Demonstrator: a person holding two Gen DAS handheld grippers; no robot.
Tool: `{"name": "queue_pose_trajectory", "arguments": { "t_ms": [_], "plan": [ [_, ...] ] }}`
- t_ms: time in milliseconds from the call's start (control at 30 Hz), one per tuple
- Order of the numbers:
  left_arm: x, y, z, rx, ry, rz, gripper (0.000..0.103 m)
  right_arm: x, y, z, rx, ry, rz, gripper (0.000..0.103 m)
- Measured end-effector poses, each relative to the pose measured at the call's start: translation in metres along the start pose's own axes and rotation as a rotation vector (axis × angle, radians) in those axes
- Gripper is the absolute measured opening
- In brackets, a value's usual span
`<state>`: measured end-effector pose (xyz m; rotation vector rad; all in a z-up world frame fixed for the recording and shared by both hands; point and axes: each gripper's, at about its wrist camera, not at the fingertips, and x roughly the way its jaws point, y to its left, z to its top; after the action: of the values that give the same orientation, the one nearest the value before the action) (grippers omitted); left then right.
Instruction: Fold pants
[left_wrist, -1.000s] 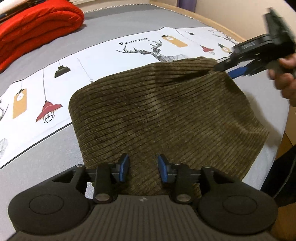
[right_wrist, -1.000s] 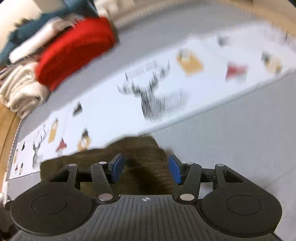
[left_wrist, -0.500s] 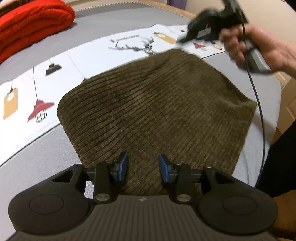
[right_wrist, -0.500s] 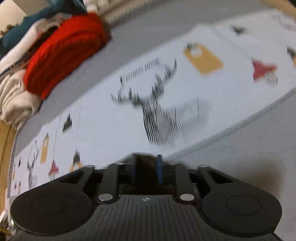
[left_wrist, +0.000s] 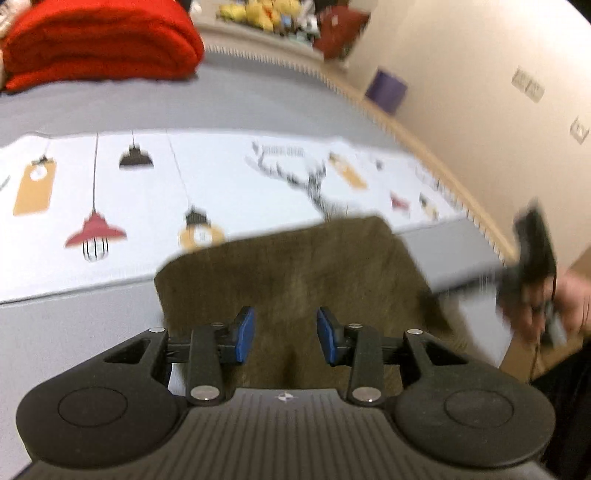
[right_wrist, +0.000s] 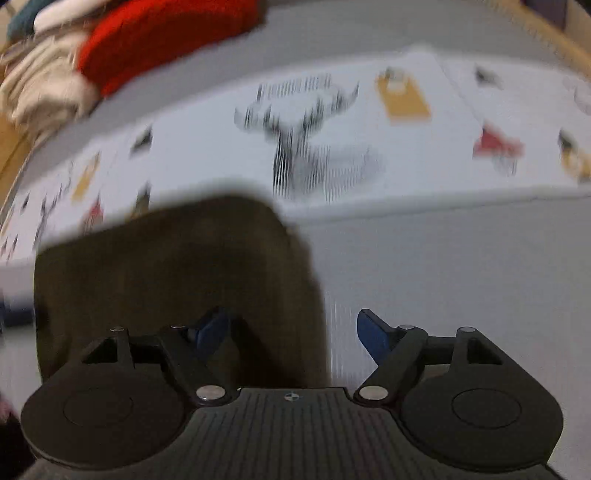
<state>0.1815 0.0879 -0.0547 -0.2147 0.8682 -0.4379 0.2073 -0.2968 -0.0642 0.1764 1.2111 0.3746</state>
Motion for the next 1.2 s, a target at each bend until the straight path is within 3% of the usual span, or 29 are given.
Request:
{"name": "queue_pose_trajectory", "arguments": {
  "t_ms": [33, 67, 133, 167, 233, 367, 433, 500, 567, 633, 700, 833, 900, 1000, 1067, 1200],
  "plan": [
    [0.002, -0.001, -0.001, 0.003, -0.005, 0.02, 0.041, 0.005, -0.002, -0.012, 0.005, 0.045, 0.027, 0.077],
    [0.007, 0.0, -0.002, 0.013, 0.01, 0.078, 0.039, 0.01, 0.0, -0.025, -0.009, 0.097, 0.046, 0.066],
    [0.023, 0.005, -0.008, 0.021, 0.059, 0.231, 0.022, 0.01, 0.009, -0.047, -0.077, 0.115, 0.058, 0.052],
    [0.029, 0.009, -0.01, 0.016, 0.077, 0.277, 0.023, 0.006, 0.014, -0.054, -0.104, 0.111, 0.063, 0.042],
    [0.035, 0.015, -0.011, -0.029, 0.083, 0.303, 0.024, -0.002, 0.026, -0.062, -0.157, 0.134, 0.096, 0.033],
    [0.044, 0.003, -0.008, -0.001, 0.084, 0.353, 0.026, -0.012, 0.047, -0.071, -0.282, 0.178, 0.099, 0.033],
    [0.044, 0.004, -0.006, -0.031, 0.085, 0.363, 0.028, -0.022, 0.043, -0.057, -0.232, 0.138, 0.106, 0.033],
    [0.041, 0.007, -0.003, -0.057, 0.086, 0.351, 0.031, -0.033, 0.03, -0.036, -0.122, 0.038, 0.104, 0.034],
    [0.041, 0.007, -0.002, -0.049, 0.088, 0.339, 0.033, -0.041, 0.014, -0.017, 0.006, -0.07, 0.093, 0.05],
    [0.043, 0.006, -0.005, -0.031, 0.09, 0.34, 0.033, -0.041, -0.002, 0.003, 0.148, -0.145, 0.096, 0.059],
    [0.043, 0.007, -0.006, -0.026, 0.091, 0.333, 0.035, -0.031, -0.017, 0.017, 0.255, -0.155, 0.139, 0.059],
    [0.043, 0.011, -0.006, -0.028, 0.099, 0.324, 0.04, 0.01, -0.024, 0.036, 0.336, -0.064, 0.185, 0.059],
    [0.044, 0.013, -0.006, -0.027, 0.105, 0.323, 0.043, 0.019, -0.02, 0.045, 0.366, -0.071, 0.178, 0.043],
    [0.044, 0.016, -0.006, -0.032, 0.113, 0.314, 0.05, 0.017, -0.014, 0.05, 0.409, -0.12, 0.172, 0.028],
    [0.044, 0.018, -0.007, -0.042, 0.118, 0.307, 0.051, 0.006, 0.009, 0.052, 0.285, -0.213, 0.125, 0.022],
    [0.039, 0.02, -0.008, -0.038, 0.11, 0.285, 0.057, -0.019, 0.074, 0.046, -0.195, -0.425, -0.031, 0.022]
  ]
}}
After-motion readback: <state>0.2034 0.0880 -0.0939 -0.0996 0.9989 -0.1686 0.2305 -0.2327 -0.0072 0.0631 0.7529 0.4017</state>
